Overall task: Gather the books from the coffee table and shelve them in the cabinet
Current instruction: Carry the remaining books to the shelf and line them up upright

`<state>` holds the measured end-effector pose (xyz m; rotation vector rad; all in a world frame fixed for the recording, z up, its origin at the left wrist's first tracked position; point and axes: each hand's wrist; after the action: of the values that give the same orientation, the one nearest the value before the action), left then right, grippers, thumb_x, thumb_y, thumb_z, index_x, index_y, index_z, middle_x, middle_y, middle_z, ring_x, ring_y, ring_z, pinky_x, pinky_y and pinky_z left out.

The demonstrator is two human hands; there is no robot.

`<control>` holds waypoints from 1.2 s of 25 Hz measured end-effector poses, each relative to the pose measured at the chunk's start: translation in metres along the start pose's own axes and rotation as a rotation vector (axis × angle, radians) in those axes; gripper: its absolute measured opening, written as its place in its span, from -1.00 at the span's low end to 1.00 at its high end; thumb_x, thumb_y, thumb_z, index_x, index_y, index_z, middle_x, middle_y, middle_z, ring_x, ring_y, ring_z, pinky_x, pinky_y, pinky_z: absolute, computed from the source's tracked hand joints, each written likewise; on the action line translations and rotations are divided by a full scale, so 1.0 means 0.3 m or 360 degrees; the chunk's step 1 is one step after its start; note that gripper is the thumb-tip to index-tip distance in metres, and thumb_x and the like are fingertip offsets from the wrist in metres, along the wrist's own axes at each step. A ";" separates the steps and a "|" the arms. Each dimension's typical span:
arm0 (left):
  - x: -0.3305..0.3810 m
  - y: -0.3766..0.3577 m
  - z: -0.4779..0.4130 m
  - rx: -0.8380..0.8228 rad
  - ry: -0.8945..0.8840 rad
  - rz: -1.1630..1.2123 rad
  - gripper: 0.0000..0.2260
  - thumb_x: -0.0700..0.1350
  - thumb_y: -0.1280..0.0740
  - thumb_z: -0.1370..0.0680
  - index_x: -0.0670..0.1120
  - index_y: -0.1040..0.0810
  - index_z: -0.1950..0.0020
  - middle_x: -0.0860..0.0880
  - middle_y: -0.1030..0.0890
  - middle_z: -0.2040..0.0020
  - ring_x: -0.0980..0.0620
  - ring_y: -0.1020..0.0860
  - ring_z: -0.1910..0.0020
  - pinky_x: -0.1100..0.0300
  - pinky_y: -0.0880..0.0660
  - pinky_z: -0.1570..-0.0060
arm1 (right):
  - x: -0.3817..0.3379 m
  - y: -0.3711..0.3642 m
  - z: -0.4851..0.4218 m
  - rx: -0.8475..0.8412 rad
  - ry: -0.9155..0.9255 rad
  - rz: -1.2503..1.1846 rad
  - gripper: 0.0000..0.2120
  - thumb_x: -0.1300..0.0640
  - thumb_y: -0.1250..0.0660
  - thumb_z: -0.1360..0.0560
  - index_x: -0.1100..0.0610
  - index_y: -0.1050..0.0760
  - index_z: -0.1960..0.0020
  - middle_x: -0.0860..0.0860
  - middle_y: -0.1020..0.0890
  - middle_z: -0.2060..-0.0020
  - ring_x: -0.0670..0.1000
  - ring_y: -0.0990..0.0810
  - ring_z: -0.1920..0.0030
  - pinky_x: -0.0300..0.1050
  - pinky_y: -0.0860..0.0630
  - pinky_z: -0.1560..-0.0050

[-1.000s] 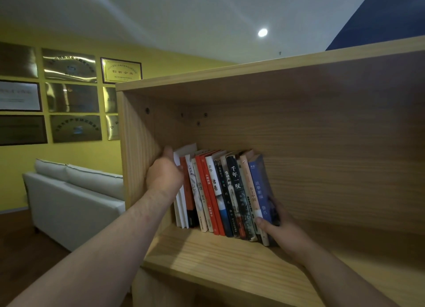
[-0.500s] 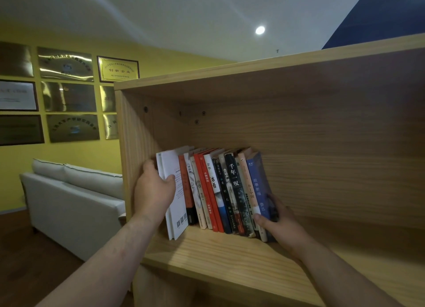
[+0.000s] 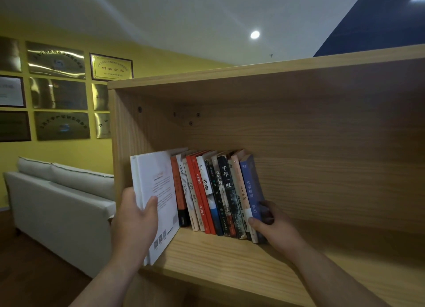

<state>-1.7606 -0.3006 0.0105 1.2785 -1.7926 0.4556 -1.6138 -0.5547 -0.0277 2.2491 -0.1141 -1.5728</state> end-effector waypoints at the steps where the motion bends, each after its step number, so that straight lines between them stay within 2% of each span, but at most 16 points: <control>1: 0.012 0.022 0.021 0.0057 -0.0027 0.0069 -0.90 -0.05 -0.29 -0.63 -0.01 -0.38 -0.04 0.07 -0.56 0.12 0.06 -0.58 0.21 0.16 -0.47 0.42 | -0.004 0.003 0.001 -0.0009 0.0006 0.0005 -0.59 0.11 -0.49 -0.52 -0.23 -0.40 -0.21 -0.23 -0.62 0.00 -0.17 -0.61 -0.03 -0.02 -0.61 -0.13; 5: 0.046 0.092 0.056 0.0164 -0.0048 0.0388 -0.92 -0.12 -0.29 -0.63 -0.04 -0.41 -0.07 0.17 -0.53 0.13 0.16 -0.54 0.18 0.20 -0.40 0.35 | -0.011 -0.001 0.000 -0.0047 0.0048 0.0039 -0.48 0.13 -0.47 -0.54 -0.13 -0.38 -0.42 -0.24 -0.57 -0.03 -0.13 -0.58 -0.07 -0.08 -0.59 -0.07; 9: 0.044 0.086 0.049 -0.0017 0.0131 0.0742 -0.92 -0.15 -0.29 -0.63 0.04 -0.48 0.01 0.11 -0.64 0.06 0.05 -0.64 0.12 0.10 -0.52 0.26 | -0.018 -0.013 -0.014 -0.0082 0.0030 0.0058 -0.44 0.13 -0.45 -0.56 -0.05 -0.34 -0.48 -0.25 -0.54 -0.02 -0.22 -0.53 -0.01 -0.24 -0.52 0.07; 11: 0.046 0.063 0.056 -0.0139 0.0260 0.0918 -0.89 -0.15 -0.29 -0.63 0.05 -0.53 0.01 0.06 -0.70 0.05 -0.02 -0.68 0.08 0.00 -0.59 0.17 | -0.038 -0.031 -0.010 -0.0106 0.0033 0.0062 -0.44 0.13 -0.45 -0.56 -0.05 -0.32 -0.49 -0.17 -0.58 -0.09 -0.18 -0.55 -0.03 -0.20 -0.54 0.00; 13: 0.057 0.028 0.065 -0.0260 0.0396 0.1024 -0.91 -0.14 -0.29 -0.63 0.02 -0.57 -0.01 0.04 -0.74 0.05 -0.08 -0.70 0.05 -0.11 -0.61 0.07 | -0.045 -0.041 -0.008 -0.0168 0.0019 0.0022 -0.46 0.11 -0.43 -0.58 -0.07 -0.29 -0.47 -0.09 -0.56 -0.20 -0.09 -0.56 -0.13 -0.15 -0.55 -0.09; 16: 0.082 -0.027 0.078 -0.0482 0.0645 0.1201 -0.87 -0.13 -0.26 -0.64 -0.06 -0.59 -0.11 -0.05 -0.75 -0.03 -0.13 -0.72 0.05 -0.14 -0.62 0.03 | -0.065 -0.026 0.011 -0.0277 -0.0139 -0.0311 -0.48 0.08 -0.37 -0.61 -0.02 -0.29 -0.52 -0.04 -0.56 -0.30 0.02 -0.56 -0.28 0.03 -0.52 -0.31; 17: 0.098 -0.040 0.088 -0.0587 0.0711 0.1262 -0.85 -0.13 -0.25 -0.65 -0.08 -0.58 -0.15 -0.09 -0.74 -0.06 -0.15 -0.73 0.04 -0.13 -0.62 0.04 | -0.081 -0.007 0.027 -0.0257 -0.0204 -0.0454 -0.52 0.06 -0.33 -0.63 0.01 -0.32 -0.52 -0.02 -0.60 -0.26 0.03 -0.61 -0.22 0.04 -0.53 -0.29; 19: 0.126 -0.064 0.111 -0.0782 0.0787 0.1340 -0.82 -0.15 -0.24 -0.65 -0.07 -0.57 -0.20 -0.09 -0.73 -0.08 -0.15 -0.72 0.01 -0.12 -0.62 0.05 | -0.122 0.040 0.086 -0.0218 -0.0305 -0.0656 -0.74 0.00 -0.24 -0.67 0.00 -0.46 -0.34 -0.05 -0.68 -0.03 -0.08 -0.69 0.03 -0.03 -0.58 -0.08; 20: 0.139 -0.077 0.124 -0.0864 0.0801 0.1362 -0.81 -0.15 -0.24 -0.65 -0.05 -0.57 -0.21 -0.08 -0.73 -0.09 -0.16 -0.72 -0.01 -0.13 -0.62 0.04 | -0.132 0.069 0.115 -0.0274 -0.0325 -0.0702 -0.74 -0.07 -0.20 -0.67 -0.02 -0.53 -0.27 -0.04 -0.71 0.03 -0.09 -0.71 0.05 -0.02 -0.57 -0.08; 21: 0.158 -0.089 0.142 -0.0938 0.0805 0.1378 -0.81 -0.16 -0.23 -0.65 -0.03 -0.57 -0.22 -0.08 -0.73 -0.09 -0.17 -0.71 -0.03 -0.16 -0.62 0.02 | -0.142 0.097 0.145 -0.0377 -0.0358 -0.0722 -0.66 -0.15 -0.17 -0.66 0.00 -0.59 -0.23 0.00 -0.75 0.00 -0.02 -0.73 -0.05 0.06 -0.55 -0.18; 23: 0.189 -0.136 0.184 -0.1057 0.0743 0.1335 -0.81 -0.17 -0.24 -0.65 -0.02 -0.56 -0.22 -0.08 -0.74 -0.07 -0.15 -0.71 -0.04 -0.16 -0.62 -0.01 | -0.146 0.143 0.195 -0.0537 -0.0421 -0.0804 -0.57 -0.18 -0.26 -0.60 0.09 -0.60 -0.29 0.14 -0.72 -0.15 0.21 -0.68 -0.21 0.29 -0.49 -0.32; 25: 0.215 -0.181 0.222 -0.1176 0.0559 0.1143 -0.82 -0.11 -0.24 -0.65 0.05 -0.52 -0.23 0.03 -0.74 -0.04 -0.02 -0.72 -0.01 -0.02 -0.65 0.06 | -0.125 0.178 0.209 -0.0531 -0.0449 -0.0979 -0.54 0.02 -0.44 -0.52 0.19 -0.52 -0.36 0.25 -0.68 -0.20 0.33 -0.65 -0.22 0.39 -0.47 -0.33; 27: 0.213 -0.201 0.234 -0.1414 0.0331 0.0802 -0.84 0.01 -0.21 -0.66 0.17 -0.48 -0.22 0.19 -0.71 -0.06 0.17 -0.69 -0.04 0.21 -0.59 0.07 | -0.125 0.214 0.236 -0.0402 -0.0478 -0.1035 -0.55 0.16 -0.42 -0.49 0.22 -0.50 -0.35 0.28 -0.69 -0.17 0.36 -0.65 -0.20 0.42 -0.48 -0.30; 28: 0.174 -0.207 0.217 -0.1495 0.0226 0.0585 -0.83 0.07 -0.19 -0.65 0.20 -0.48 -0.22 0.23 -0.68 -0.09 0.21 -0.64 -0.10 0.26 -0.55 0.02 | -0.126 0.235 0.250 -0.0319 -0.0456 -0.1054 -0.58 0.18 -0.40 -0.49 0.21 -0.51 -0.34 0.27 -0.70 -0.14 0.36 -0.67 -0.17 0.41 -0.52 -0.26; 29: 0.138 -0.202 0.199 -0.1543 0.0046 0.0297 -0.81 0.11 -0.19 -0.65 0.19 -0.49 -0.24 0.24 -0.64 -0.14 0.20 -0.58 -0.18 0.24 -0.53 -0.08 | -0.130 0.256 0.261 -0.0244 -0.0412 -0.1033 -0.63 0.17 -0.38 -0.52 0.19 -0.52 -0.31 0.25 -0.72 -0.11 0.33 -0.70 -0.13 0.36 -0.57 -0.18; 30: 0.074 -0.207 0.171 -0.1465 -0.0093 -0.0004 -0.74 0.13 -0.22 -0.63 0.15 -0.49 -0.29 0.20 -0.57 -0.22 0.15 -0.51 -0.26 0.17 -0.50 -0.21 | -0.136 0.275 0.267 -0.0149 -0.0346 -0.0967 -0.69 0.15 -0.37 -0.55 0.15 -0.54 -0.29 0.21 -0.74 -0.08 0.29 -0.73 -0.07 0.30 -0.63 -0.08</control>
<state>-1.7296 -0.3750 -0.0116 0.6353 -1.7117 -0.3967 -1.6896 -0.6406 0.0148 2.1422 0.6268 -2.0638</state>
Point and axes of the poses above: each hand's wrist, its own z-axis away from the middle knuckle, its own y-axis out of the back of the hand, x = y × z
